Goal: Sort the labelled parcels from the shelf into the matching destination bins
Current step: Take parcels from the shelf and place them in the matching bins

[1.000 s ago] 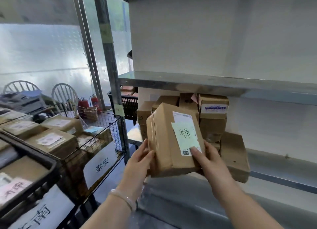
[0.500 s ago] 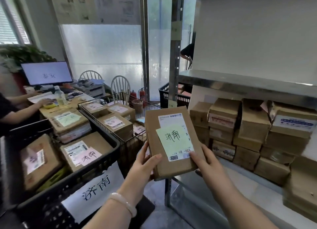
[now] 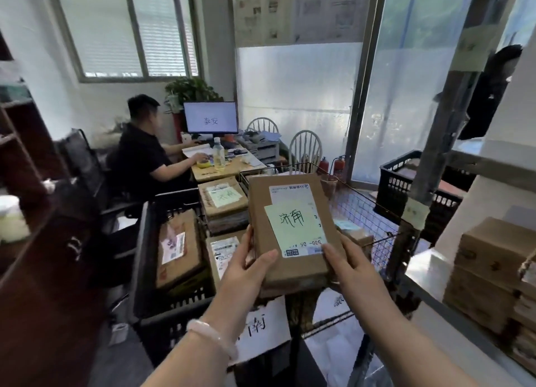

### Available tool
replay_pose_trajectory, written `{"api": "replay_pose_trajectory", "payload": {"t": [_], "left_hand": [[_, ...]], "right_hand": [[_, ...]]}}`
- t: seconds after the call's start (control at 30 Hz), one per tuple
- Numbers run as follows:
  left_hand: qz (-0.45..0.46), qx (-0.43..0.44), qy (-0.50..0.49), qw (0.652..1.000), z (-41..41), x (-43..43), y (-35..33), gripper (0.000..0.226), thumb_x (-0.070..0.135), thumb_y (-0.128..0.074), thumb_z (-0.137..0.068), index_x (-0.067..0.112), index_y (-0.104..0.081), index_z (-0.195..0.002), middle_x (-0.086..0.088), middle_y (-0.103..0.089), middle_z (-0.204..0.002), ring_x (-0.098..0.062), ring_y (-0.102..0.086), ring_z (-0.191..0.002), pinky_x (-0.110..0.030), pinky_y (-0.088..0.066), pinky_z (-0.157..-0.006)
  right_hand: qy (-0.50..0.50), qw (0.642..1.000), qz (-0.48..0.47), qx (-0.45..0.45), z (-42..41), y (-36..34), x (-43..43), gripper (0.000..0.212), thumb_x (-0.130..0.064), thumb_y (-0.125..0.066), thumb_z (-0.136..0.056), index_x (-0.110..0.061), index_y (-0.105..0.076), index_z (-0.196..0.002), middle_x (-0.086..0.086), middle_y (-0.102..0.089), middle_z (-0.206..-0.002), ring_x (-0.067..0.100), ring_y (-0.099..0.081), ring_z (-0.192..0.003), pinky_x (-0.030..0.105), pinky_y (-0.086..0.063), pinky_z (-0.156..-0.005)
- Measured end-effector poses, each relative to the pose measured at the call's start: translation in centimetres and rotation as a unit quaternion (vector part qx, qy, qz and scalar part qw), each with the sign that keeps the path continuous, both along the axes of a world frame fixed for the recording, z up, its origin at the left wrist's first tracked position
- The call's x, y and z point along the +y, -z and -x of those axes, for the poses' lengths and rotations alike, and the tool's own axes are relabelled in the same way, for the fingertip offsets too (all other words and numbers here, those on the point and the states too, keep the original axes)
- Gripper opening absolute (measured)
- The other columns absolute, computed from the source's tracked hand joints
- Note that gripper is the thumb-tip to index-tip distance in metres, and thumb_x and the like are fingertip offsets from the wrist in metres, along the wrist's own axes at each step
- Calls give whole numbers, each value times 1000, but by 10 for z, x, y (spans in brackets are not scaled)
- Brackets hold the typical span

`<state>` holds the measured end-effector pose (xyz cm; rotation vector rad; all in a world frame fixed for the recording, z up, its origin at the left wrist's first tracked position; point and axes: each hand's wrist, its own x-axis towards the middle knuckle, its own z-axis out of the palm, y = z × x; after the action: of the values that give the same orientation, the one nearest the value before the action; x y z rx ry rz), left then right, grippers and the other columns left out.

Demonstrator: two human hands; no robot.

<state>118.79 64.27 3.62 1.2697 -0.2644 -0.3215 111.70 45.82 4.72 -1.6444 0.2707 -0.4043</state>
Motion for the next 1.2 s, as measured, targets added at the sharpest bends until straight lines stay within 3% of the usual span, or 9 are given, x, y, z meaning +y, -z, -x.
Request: {"api": "replay_pose_trajectory", "payload": {"t": [0.1,0.2,0.33,0.5,0.57,0.77,0.93,1.03,1.2], "left_hand": [[1,14,-47,999,-25,17,-3,71,44,-84,-66,59,-47,-124,8,-74,-109,-16,-73,-93,-31,-60,-70],[-13,14,-98,995,-48,31,-4,84,43,-86,-63,51,-46,-136,11,-74,-108,-17,-74,-93,-28,-59,-69],[-21,33,-168,985,-73,49,-3,87,49,-81,-56,51,-48,-136,5,-73,-114,-23,-73,-96,-40,-59,-80],[-15,58,-225,973,-99,73,-1,81,50,-80,-57,45,-53,-134,1,-73,-115,-21,-73,-97,-38,-57,-78],[-11,66,-251,966,-110,83,2,82,48,-82,-57,41,-54,-134,-1,-74,-114,-23,-73,-98,-34,-59,-74],[-27,85,-286,954,-145,112,9,85,45,-82,-55,35,-55,-135,-3,-75,-108,-22,-73,-97,-32,-57,-73],[-28,124,-278,952,-188,140,12,88,41,-82,-54,38,-53,-137,-8,-75,-108,-27,-74,-93,-38,-60,-72],[-39,140,-252,957,-215,146,16,85,41,-81,-55,40,-53,-135,-7,-76,-105,-27,-74,-91,-38,-60,-70],[-122,135,-241,953,-249,152,32,73,47,-64,-74,32,-48,-144,-5,-65,-127,-27,-63,-112,-48,-51,-99]], "right_hand": [[-60,998,4,12,-40,-6,8,49,-69,-60,-70,-63,-47,-117,-31,-55,-109,-4,-63,-95,25,-56,-82],[-120,992,34,25,-74,-10,16,43,-59,-59,-86,-62,-42,-126,-34,-51,-107,-21,-57,-82,1,-44,-58],[-208,976,47,44,-118,-13,24,54,-60,-57,-87,-58,-35,-136,-27,-54,-118,-5,-57,-98,18,-48,-75],[-289,953,63,57,-159,-16,30,53,-55,-56,-90,-56,-36,-140,-35,-48,-107,-22,-57,-81,5,-47,-56],[-304,949,68,58,-173,-14,29,51,-54,-55,-90,-57,-38,-138,-31,-48,-110,-23,-57,-82,5,-47,-58],[-287,954,77,36,-203,-3,33,60,-66,-52,-78,-55,-43,-136,-39,-45,-117,-11,-46,-109,32,-43,-103],[-248,966,62,40,-222,2,48,57,-64,-51,-77,-51,-50,-132,-34,-52,-121,-11,-51,-107,31,-46,-100],[-220,973,51,50,-231,9,54,55,-67,-50,-75,-53,-53,-128,-28,-56,-125,0,-53,-118,41,-44,-106],[-170,983,51,54,-238,20,62,56,-80,-49,-69,-62,-54,-122,-23,-59,-129,6,-52,-124,47,-42,-107]]}}
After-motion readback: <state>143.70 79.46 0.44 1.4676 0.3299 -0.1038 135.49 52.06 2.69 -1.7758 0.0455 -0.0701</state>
